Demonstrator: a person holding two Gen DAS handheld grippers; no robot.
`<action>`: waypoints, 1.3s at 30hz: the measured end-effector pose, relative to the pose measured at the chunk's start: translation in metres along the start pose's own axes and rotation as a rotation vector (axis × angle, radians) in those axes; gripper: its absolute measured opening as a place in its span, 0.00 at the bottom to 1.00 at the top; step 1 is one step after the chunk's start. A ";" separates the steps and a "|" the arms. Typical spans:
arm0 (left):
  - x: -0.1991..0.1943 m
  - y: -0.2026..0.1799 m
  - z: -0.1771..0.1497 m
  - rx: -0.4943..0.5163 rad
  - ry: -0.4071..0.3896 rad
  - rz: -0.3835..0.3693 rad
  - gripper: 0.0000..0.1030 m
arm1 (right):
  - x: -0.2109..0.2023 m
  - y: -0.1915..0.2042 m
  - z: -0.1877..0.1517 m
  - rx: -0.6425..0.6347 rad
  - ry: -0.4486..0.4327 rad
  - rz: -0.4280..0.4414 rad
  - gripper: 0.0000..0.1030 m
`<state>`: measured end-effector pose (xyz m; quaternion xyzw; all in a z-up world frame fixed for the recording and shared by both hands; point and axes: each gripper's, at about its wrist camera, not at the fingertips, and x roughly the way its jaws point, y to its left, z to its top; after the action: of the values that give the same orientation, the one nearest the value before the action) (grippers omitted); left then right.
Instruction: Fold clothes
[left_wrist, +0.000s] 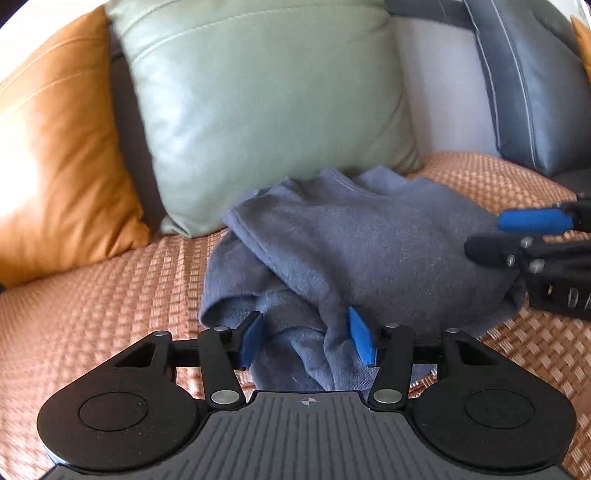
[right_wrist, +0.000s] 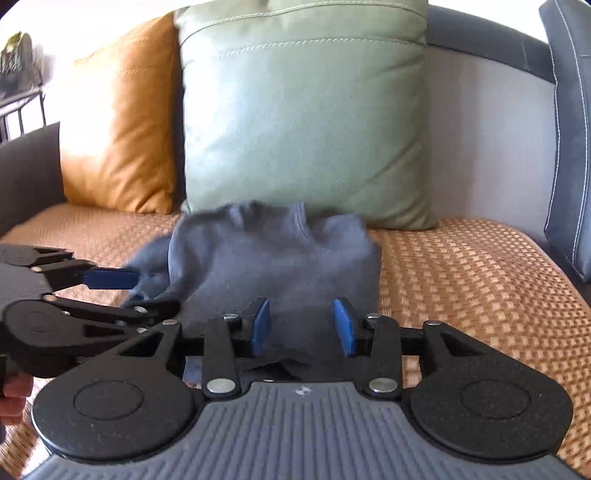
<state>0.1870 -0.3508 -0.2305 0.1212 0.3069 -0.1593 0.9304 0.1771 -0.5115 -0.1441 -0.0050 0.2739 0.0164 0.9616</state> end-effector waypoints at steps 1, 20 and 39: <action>0.002 -0.001 -0.003 -0.010 -0.004 0.004 0.59 | 0.002 0.002 -0.002 -0.001 -0.008 -0.008 0.44; -0.094 0.026 0.010 -0.236 0.137 0.089 0.87 | -0.074 -0.010 0.031 0.047 0.008 0.077 0.80; -0.173 0.006 0.015 -0.245 0.118 0.156 1.00 | -0.146 -0.014 0.024 0.003 0.116 0.115 1.00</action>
<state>0.0662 -0.3114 -0.1126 0.0394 0.3677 -0.0404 0.9282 0.0660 -0.5295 -0.0466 0.0114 0.3290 0.0708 0.9416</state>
